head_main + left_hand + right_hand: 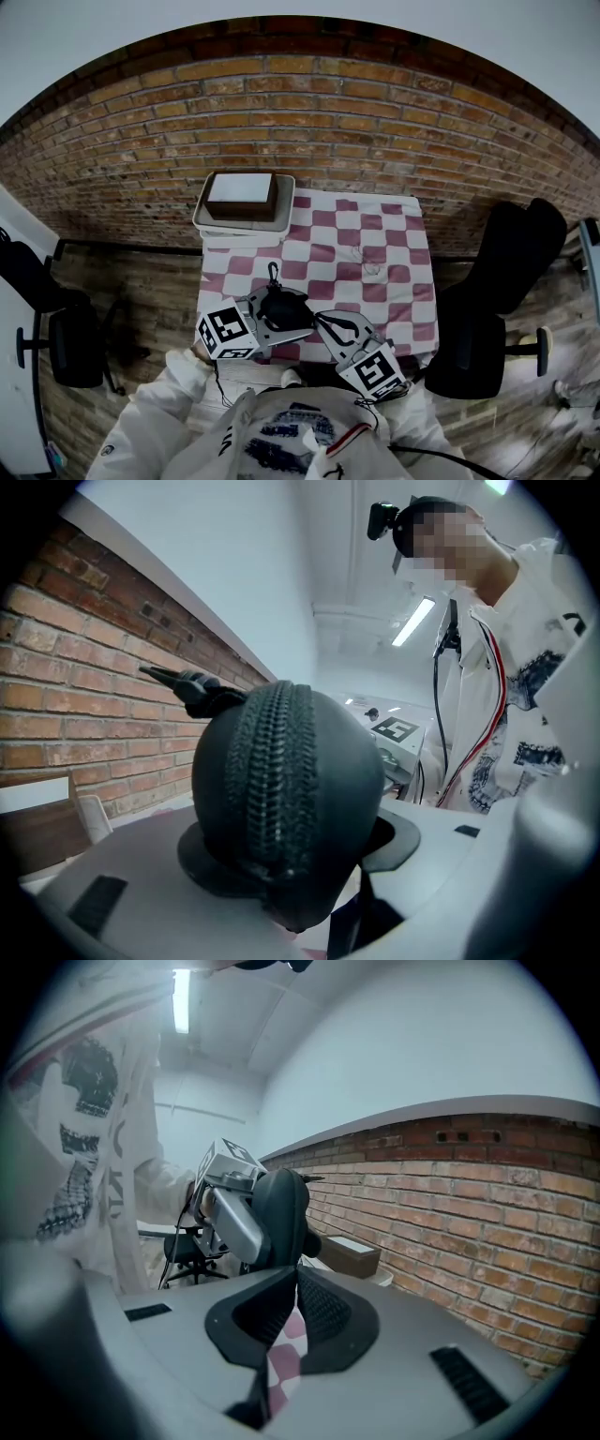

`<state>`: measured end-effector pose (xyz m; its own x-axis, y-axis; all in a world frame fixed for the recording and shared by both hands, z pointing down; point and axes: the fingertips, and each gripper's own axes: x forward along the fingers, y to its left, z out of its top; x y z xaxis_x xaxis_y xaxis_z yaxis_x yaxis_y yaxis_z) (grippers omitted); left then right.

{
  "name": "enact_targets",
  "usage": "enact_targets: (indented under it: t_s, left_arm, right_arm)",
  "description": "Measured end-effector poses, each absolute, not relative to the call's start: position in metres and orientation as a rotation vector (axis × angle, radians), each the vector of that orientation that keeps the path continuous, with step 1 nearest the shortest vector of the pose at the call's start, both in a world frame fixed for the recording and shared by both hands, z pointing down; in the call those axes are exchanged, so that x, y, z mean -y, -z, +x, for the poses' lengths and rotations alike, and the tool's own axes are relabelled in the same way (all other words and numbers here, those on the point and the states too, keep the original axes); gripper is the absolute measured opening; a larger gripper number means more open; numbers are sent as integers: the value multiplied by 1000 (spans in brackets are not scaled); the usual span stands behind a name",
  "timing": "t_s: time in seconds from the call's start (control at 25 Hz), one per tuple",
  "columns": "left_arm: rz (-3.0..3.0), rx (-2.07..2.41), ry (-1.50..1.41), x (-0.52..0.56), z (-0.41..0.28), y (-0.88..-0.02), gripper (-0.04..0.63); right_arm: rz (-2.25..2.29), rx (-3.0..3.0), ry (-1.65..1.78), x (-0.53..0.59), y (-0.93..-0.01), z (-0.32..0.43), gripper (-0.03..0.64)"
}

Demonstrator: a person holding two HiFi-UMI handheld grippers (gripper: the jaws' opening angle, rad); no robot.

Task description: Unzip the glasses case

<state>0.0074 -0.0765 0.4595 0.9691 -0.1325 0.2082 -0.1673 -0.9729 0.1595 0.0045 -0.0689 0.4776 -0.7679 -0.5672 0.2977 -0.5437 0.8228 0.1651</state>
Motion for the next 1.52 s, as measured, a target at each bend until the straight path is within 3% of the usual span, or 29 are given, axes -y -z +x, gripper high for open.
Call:
enact_targets:
  t_s: [0.76, 1.52]
  left_arm:
    - [2875, 219, -219, 78, 0, -459, 255]
    - [3227, 376, -534, 71, -3, -472, 255]
  right_arm:
    - [900, 2588, 319, 70, -471, 1, 14]
    - [871, 2767, -363, 69, -489, 5, 12]
